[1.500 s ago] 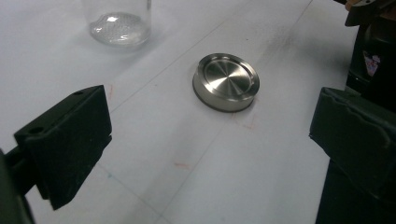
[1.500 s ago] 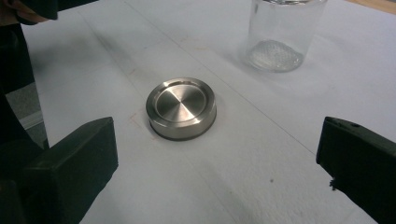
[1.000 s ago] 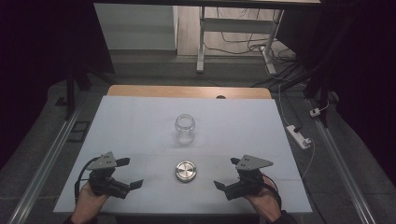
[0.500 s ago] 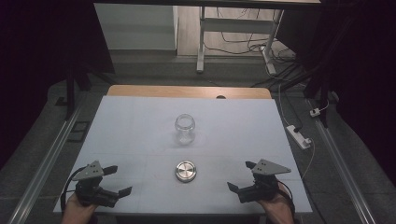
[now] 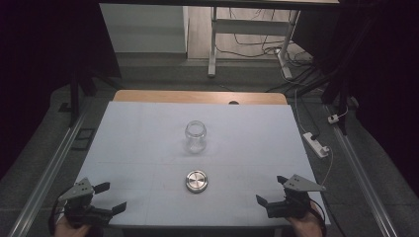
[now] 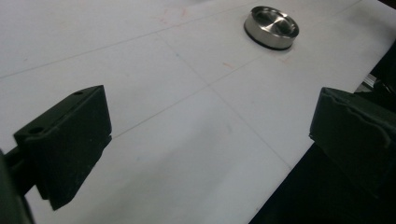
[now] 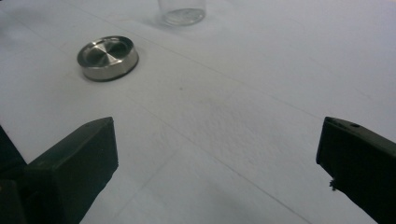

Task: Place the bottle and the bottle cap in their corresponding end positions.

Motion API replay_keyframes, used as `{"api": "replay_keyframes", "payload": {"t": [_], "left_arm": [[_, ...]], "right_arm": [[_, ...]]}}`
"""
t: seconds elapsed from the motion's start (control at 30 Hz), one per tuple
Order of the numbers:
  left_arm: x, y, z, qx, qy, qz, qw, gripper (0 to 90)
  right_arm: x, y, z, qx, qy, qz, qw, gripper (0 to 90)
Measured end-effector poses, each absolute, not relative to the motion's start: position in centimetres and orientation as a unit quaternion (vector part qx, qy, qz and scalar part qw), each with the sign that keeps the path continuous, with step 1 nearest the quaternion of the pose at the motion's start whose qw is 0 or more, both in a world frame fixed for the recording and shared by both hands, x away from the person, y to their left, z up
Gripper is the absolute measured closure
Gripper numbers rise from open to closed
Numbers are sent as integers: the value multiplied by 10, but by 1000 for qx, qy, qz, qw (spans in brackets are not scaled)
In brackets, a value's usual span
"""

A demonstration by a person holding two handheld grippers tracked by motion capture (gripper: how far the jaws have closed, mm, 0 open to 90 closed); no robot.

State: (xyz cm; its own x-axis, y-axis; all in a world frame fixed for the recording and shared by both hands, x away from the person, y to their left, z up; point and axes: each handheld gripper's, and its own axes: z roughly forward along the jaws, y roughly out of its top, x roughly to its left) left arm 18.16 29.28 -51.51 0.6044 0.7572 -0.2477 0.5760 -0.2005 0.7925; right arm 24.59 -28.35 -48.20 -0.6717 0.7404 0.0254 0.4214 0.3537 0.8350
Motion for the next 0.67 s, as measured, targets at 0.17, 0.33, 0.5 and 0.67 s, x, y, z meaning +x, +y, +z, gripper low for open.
{"api": "replay_keyframes", "payload": {"t": [0.17,0.33,0.5,0.67], "left_arm": [[177,298,-518,766,447,106,451,0],[174,300,-521,766,455,110,440,0],[168,302,-521,767,466,117,425,0],[169,302,-522,769,472,113,417,0]], "right_arm": [[243,-295,-486,380,798,429,187,0],[239,-303,-490,394,796,419,190,0],[234,-308,-492,407,795,408,190,0],[233,-311,-493,416,791,405,192,0]]}}
